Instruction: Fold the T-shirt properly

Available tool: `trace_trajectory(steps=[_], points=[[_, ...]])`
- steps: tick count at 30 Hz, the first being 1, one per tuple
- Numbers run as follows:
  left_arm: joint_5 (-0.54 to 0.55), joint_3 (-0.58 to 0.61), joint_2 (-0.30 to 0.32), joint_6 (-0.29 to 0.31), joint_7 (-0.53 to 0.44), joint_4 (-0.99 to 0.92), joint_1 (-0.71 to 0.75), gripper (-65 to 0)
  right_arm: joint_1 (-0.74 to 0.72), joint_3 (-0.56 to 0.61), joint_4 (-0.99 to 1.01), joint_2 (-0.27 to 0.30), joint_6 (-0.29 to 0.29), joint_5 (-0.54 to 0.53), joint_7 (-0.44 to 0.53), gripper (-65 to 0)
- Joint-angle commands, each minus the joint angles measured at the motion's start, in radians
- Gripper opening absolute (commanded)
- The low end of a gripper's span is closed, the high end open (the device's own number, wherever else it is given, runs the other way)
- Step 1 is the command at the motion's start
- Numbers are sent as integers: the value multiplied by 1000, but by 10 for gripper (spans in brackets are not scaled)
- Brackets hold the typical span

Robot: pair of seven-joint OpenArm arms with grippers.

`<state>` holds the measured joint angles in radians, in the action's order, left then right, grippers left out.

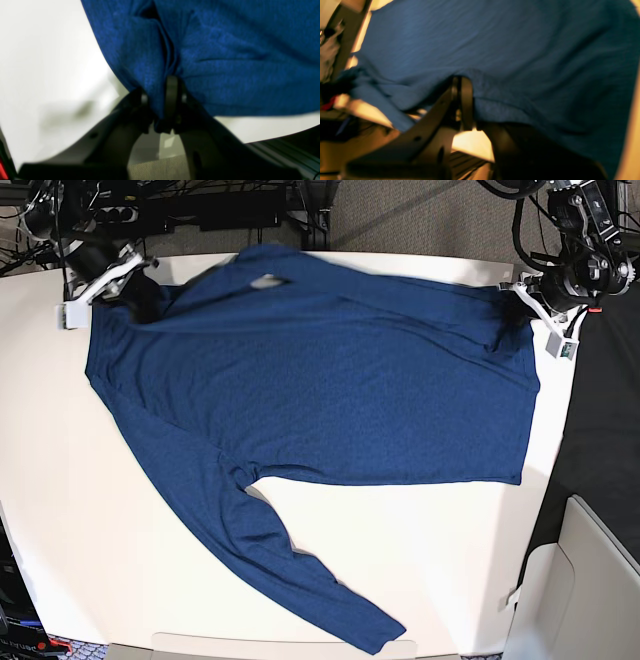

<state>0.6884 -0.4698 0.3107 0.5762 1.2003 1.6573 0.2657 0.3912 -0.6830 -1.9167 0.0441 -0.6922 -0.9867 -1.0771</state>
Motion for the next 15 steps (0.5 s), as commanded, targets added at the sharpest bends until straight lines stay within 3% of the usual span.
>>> trace_trajectory(steps=[1, 10, 15], points=[[4, -4, 17, 1, -9, 11, -6, -588, -16, -22, 1, 9, -6, -18, 25, -643], [4, -4, 17, 1, -13, 10, -6, -588, -171, -39, 214, 9, -6, -4, 27, -643], [4, -4, 17, 1, -15, 10, -6, -588, -255, -39, 300, -6, -6, 58, 28, -643]])
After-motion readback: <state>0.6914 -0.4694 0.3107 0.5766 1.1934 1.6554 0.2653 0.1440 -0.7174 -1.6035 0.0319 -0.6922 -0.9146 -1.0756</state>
